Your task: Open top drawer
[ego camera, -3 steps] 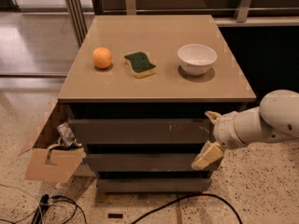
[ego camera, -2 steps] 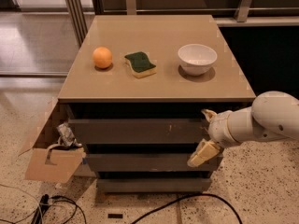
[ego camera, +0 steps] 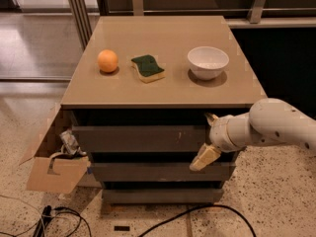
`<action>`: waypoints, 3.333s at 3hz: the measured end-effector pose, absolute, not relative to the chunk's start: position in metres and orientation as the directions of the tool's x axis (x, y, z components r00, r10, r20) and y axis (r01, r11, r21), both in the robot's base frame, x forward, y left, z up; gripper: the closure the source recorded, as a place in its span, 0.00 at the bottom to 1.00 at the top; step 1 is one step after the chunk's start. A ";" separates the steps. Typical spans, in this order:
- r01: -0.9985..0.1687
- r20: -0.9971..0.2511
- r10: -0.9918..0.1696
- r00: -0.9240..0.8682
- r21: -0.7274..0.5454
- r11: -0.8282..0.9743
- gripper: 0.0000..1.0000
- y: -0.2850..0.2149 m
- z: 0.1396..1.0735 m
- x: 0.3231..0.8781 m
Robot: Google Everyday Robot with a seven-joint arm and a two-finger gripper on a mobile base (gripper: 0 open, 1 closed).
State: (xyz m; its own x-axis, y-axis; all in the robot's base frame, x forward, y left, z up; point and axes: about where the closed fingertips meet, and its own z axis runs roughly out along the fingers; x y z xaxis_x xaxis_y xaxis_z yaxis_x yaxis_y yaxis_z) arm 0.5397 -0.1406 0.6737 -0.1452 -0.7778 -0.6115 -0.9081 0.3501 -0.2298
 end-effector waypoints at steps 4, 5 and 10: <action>-0.908 -0.608 -0.786 -0.116 -0.255 0.331 0.37 -0.124 0.660 0.573; -0.912 -0.603 -0.791 -0.103 -0.260 0.317 0.60 -0.123 0.664 0.569; -0.923 -0.607 -0.790 -0.084 -0.252 0.291 0.58 -0.131 0.685 0.502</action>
Offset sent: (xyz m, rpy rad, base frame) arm 0.0535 0.0210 -0.0262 -0.0166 -0.0225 0.0160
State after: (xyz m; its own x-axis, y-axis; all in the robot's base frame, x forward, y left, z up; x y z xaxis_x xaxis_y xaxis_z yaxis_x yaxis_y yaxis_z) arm 0.5017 -0.1310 0.6848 -0.0838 -0.7902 -0.6071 -0.9230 0.2911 -0.2515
